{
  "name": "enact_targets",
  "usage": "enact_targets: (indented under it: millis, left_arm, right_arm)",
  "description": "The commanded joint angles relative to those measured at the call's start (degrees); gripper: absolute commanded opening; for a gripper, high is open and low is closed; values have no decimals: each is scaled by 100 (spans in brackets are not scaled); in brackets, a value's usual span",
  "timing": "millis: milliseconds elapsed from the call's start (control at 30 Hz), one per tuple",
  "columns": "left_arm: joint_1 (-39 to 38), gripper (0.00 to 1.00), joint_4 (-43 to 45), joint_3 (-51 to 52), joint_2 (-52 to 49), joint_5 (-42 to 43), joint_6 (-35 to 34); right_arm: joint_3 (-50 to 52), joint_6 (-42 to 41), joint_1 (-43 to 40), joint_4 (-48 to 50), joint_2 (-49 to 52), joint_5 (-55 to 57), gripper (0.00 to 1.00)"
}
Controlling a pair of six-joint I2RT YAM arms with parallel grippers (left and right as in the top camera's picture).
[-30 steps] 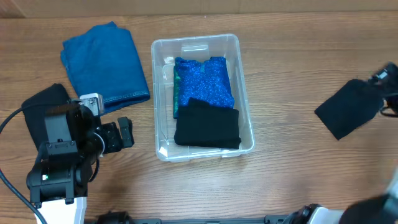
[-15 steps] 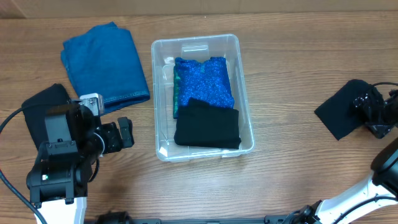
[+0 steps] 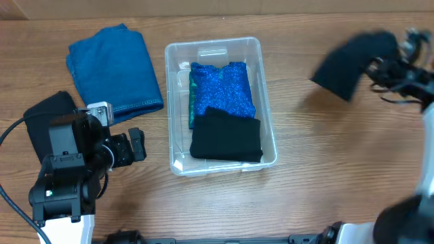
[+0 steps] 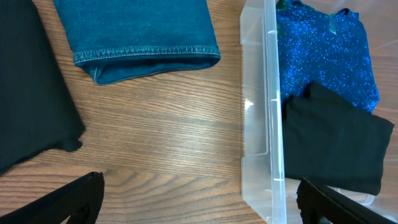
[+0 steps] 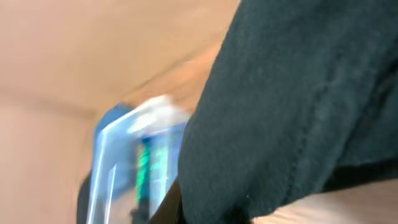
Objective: Pack container
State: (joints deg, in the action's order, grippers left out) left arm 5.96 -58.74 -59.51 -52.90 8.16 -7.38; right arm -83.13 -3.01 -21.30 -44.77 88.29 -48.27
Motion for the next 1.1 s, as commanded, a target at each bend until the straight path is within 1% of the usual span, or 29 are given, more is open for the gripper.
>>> enact_targets:
  millis: [0, 67, 100, 133, 167, 200, 233, 267, 367, 400, 433, 500, 533, 567, 600, 633, 700, 733, 800, 833, 867, 900, 933, 967, 1033, 1067]
  left_arm:
    - [-52, 100, 2, -140, 13, 26, -11]
    - [-52, 100, 2, -140, 13, 26, -13]
    - [-52, 100, 2, -140, 13, 26, -13]
    - [-52, 100, 2, -140, 13, 26, -11]
    - [-52, 100, -2, -140, 13, 26, -11]
    - [-52, 100, 2, -140, 13, 26, -11]
    - [-52, 100, 2, -140, 13, 26, -11]
    - [-52, 100, 0, -140, 13, 24, -9]
    - [-52, 100, -7, -140, 13, 24, 11]
    - [-52, 100, -13, -140, 13, 24, 11]
    - [-52, 100, -17, -140, 13, 24, 11]
    - [-52, 100, -15, -140, 13, 24, 11]
    - [-52, 100, -17, -140, 13, 24, 11]
    - [-52, 100, -20, -140, 13, 24, 11]
    - [-52, 100, -24, -140, 13, 24, 11]
    - [-52, 100, -31, -140, 13, 24, 11]
    - [-52, 100, -68, -140, 13, 24, 11]
    - [-52, 100, -83, -140, 13, 22, 11]
    - [-50, 100, -85, -140, 13, 24, 9]
    - [-50, 100, -85, -140, 13, 20, 11]
    - [-17, 100, -76, -142, 15, 22, 7]
    - [48, 100, -57, -157, 20, 22, -7]
    - [240, 100, -59, -254, 17, -94, -221]
    - [540, 100, -59, -391, 9, -317, -404]
    - [1257, 100, -55, -695, -33, -616, -444]
    - [1637, 100, -55, -809, -101, -748, -446]
  right_arm:
    - [-199, 1668, 1700, -420, -1062, 1169, 4]
    - [-199, 2927, 3014, -855, -1279, 2212, 4]
    - [-197, 3560, 3696, -1097, -1244, 2555, 4]
    - [-197, 3980, 4068, -1248, -1178, 2688, 4]
    - [-197, 4715, 4616, -1504, -1014, 2796, 4]
    - [-197, 5268, 4972, -1722, -824, 2793, 4]
    - [-197, 5633, 5195, -1873, -649, 2793, 4]
    - [-197, 5954, 5447, -2017, -341, 2793, 4]
    - [-197, 6052, 5766, -2057, 439, 2787, 4]
    - [-197, 6378, 5864, -2210, 717, 2761, 4]
    - [-197, 6585, 5936, -2326, 861, 2767, 4]
    - [-197, 6627, 6048, -2371, 1106, 2782, 4]
    - [-197, 6365, 6050, -2135, 1176, 2968, 32]
    - [-197, 5519, 6004, -1615, 1180, 3589, 100]
    - [-203, 4951, 5982, -1276, 1156, 4212, 100]
    - [-203, 3823, 5967, -750, 1088, 5469, 100]
    - [-208, 2778, 5967, -251, 767, 6977, 100]
    - [-210, 2406, 5965, -114, 476, 7300, 100]
    - [-210, 1526, 5801, -107, -81, 7309, 100]
    - [-210, 883, 5619, -212, -382, 7298, 100]
    - [-210, 413, 5313, -411, -706, 7038, 100]
    - [-208, 256, 4994, -619, -949, 6618, 100]
    - [-208, 254, 4653, -800, -1163, 6245, 100]
    - [-208, 251, 4387, -901, -1309, 5974, 100]
    - [-208, 199, 4041, -994, -1394, 5580, 100]
    - [-205, 33, 3930, -1008, -1388, 5488, 100]
